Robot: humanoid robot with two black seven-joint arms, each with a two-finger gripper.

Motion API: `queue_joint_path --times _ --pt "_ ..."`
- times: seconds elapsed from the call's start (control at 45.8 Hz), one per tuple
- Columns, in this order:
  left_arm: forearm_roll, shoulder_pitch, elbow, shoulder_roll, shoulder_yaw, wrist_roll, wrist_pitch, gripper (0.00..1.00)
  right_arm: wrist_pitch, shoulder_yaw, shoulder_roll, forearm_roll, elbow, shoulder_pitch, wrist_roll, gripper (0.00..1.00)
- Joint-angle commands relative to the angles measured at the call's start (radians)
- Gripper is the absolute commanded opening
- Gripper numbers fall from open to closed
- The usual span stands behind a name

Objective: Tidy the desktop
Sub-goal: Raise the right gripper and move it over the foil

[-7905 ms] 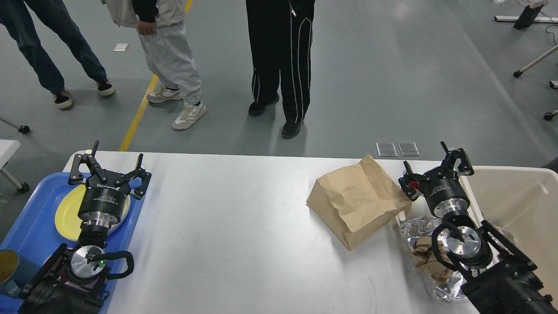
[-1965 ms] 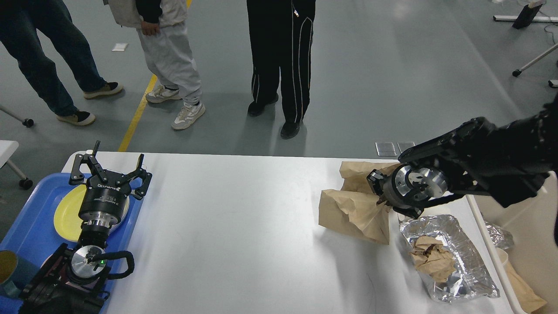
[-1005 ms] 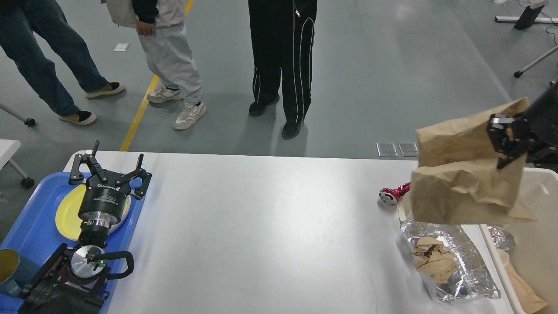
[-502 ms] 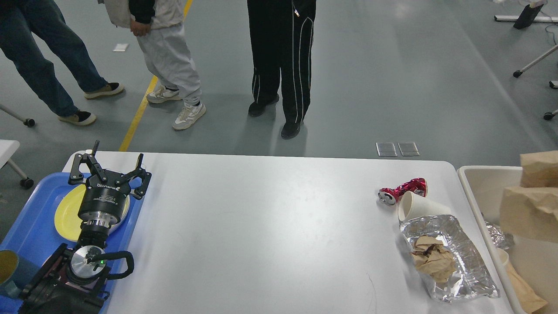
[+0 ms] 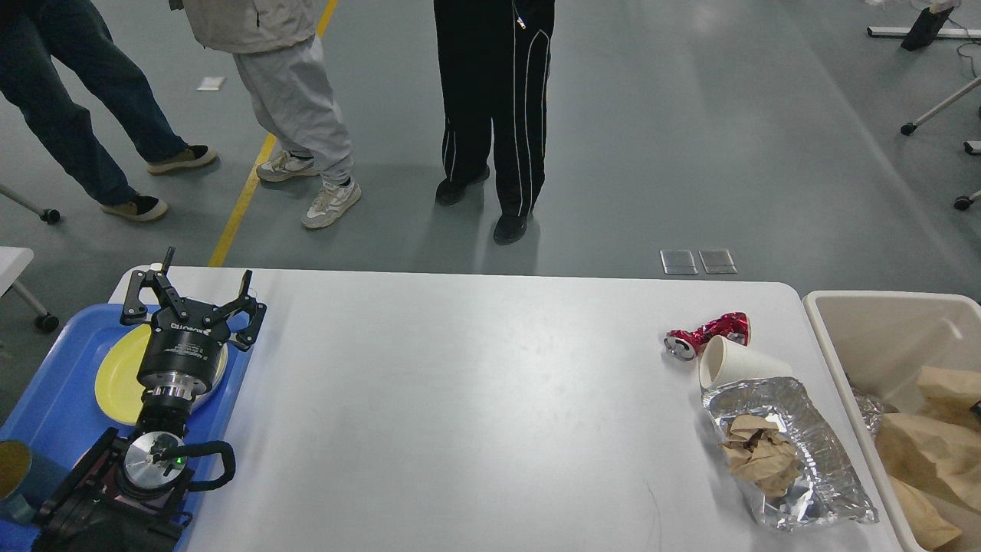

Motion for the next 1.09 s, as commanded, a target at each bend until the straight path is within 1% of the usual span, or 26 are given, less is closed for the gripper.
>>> queue_joint_path --times 0.0,0.087,0.175,0.437,0.459,0.524,0.546,0.568,1.07 --pt "0.0 0.0 0.0 0.0 0.0 0.0 0.0 0.97 -0.122 0.012 0.106 0.005 -0.107 -0.131 0.001 0.0" --pt "0.0 0.0 0.0 0.0 0.0 0.0 0.0 0.97 -0.185 0.012 0.154 0.009 -0.13 -0.173 0.001 0.0" --pt "0.0 0.0 0.0 0.0 0.0 0.0 0.0 0.97 -0.213 0.012 0.174 0.01 -0.134 -0.199 0.001 0.0" --pt "0.0 0.0 0.0 0.0 0.0 0.0 0.0 0.97 -0.225 0.012 0.188 0.013 -0.132 -0.213 -0.001 0.0" --pt "0.0 0.0 0.0 0.0 0.0 0.0 0.0 0.97 -0.227 0.012 0.188 0.013 -0.132 -0.213 -0.001 0.15" --pt "0.0 0.0 0.0 0.0 0.0 0.0 0.0 0.97 -0.253 0.009 0.189 0.012 -0.134 -0.211 0.001 0.79" --pt "0.0 0.0 0.0 0.0 0.0 0.0 0.0 0.97 -0.266 0.009 0.189 0.012 -0.134 -0.208 0.001 0.98" --pt "0.0 0.0 0.0 0.0 0.0 0.0 0.0 0.97 -0.274 0.009 0.189 0.012 -0.132 -0.204 -0.001 1.0" --pt "0.0 0.0 0.0 0.0 0.0 0.0 0.0 0.97 -0.279 0.01 0.176 0.012 -0.118 -0.171 -0.001 1.0"
